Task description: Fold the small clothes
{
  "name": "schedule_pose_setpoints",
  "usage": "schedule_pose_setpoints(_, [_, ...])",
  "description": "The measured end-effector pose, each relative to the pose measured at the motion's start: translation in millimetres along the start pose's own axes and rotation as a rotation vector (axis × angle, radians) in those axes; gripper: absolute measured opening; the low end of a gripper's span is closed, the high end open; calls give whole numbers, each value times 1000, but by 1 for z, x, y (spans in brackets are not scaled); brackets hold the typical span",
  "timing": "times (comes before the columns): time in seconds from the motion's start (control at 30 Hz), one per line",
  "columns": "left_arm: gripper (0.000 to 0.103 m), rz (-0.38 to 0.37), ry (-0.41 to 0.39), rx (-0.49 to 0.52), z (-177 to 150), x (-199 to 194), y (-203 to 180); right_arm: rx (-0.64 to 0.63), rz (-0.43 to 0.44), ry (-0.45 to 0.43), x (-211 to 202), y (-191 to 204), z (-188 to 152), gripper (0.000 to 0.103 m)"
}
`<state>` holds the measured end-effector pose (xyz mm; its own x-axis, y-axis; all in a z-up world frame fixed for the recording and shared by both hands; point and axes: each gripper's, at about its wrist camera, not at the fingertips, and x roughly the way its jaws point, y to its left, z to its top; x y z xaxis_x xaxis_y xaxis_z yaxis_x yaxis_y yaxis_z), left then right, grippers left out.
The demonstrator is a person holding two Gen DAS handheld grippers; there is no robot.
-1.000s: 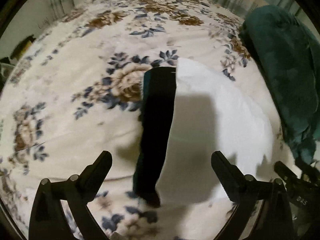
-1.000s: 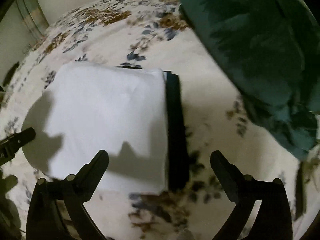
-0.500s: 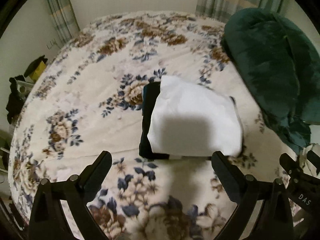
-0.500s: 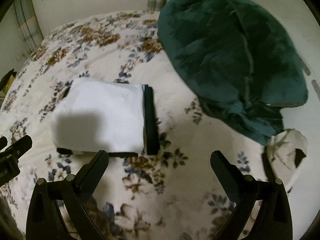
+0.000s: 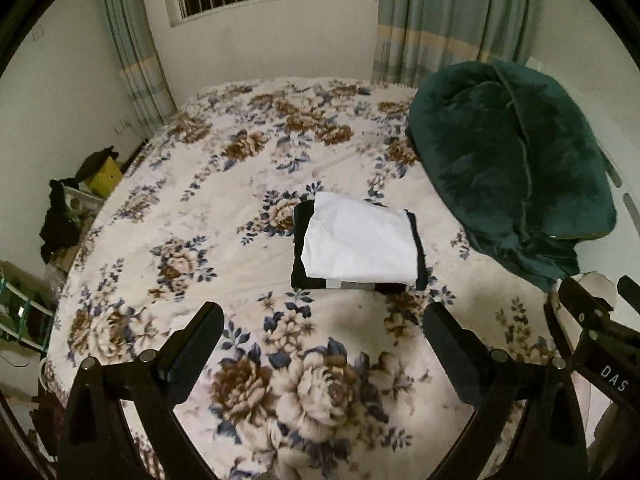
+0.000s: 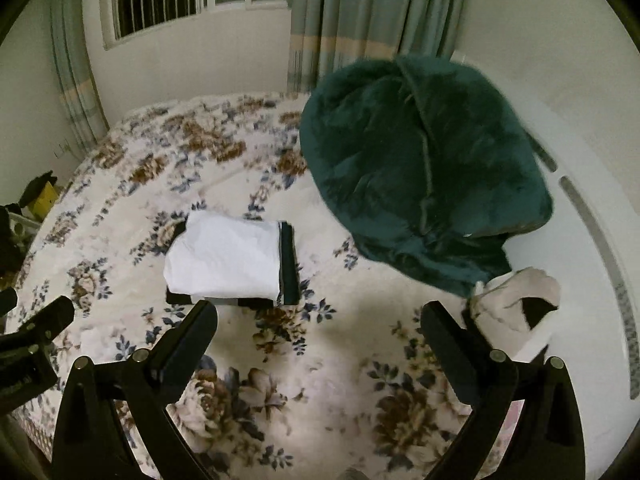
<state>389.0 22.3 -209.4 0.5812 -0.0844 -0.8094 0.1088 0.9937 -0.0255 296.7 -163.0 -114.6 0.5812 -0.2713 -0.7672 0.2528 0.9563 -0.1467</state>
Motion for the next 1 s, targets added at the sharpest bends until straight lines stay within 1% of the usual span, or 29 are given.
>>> schedule_pose_setpoints(0.07, [102,10,-26,12,-5,-29,-3,4,4,-34,-42,-8,-3,103])
schedule_pose_setpoints(0.23, [102,7,-65,7,-17,-89,-8,0,10,-114,-128,-28,-11,103])
schedule_pose_setpoints(0.37, [102,25,-120,2,-25,-134,-11,-3,20,-172,-186,-41,-19,103])
schedule_pose_setpoints(0.47, [102,30,-149,-9,-30,-158,-13,6,32,-212,-224,-52,-23,103])
schedule_pose_setpoints(0.63, [102,36,-186,-22,-35,-186,-15,7,38,-262,-266,-67,-28,103])
schedule_pose_setpoints(0.7, [102,35,-200,-26,-36,-194,-16,8,43,-270,-280,-72,-32,103])
schedule_pose_setpoints(0.8, [102,26,-204,-41,-41,-202,-18,3,55,-272,-293,-78,-36,103])
schedule_pose_setpoints(1.0, [102,25,-202,-55,-49,-207,-20,8,58,-276,-299,-81,-41,103])
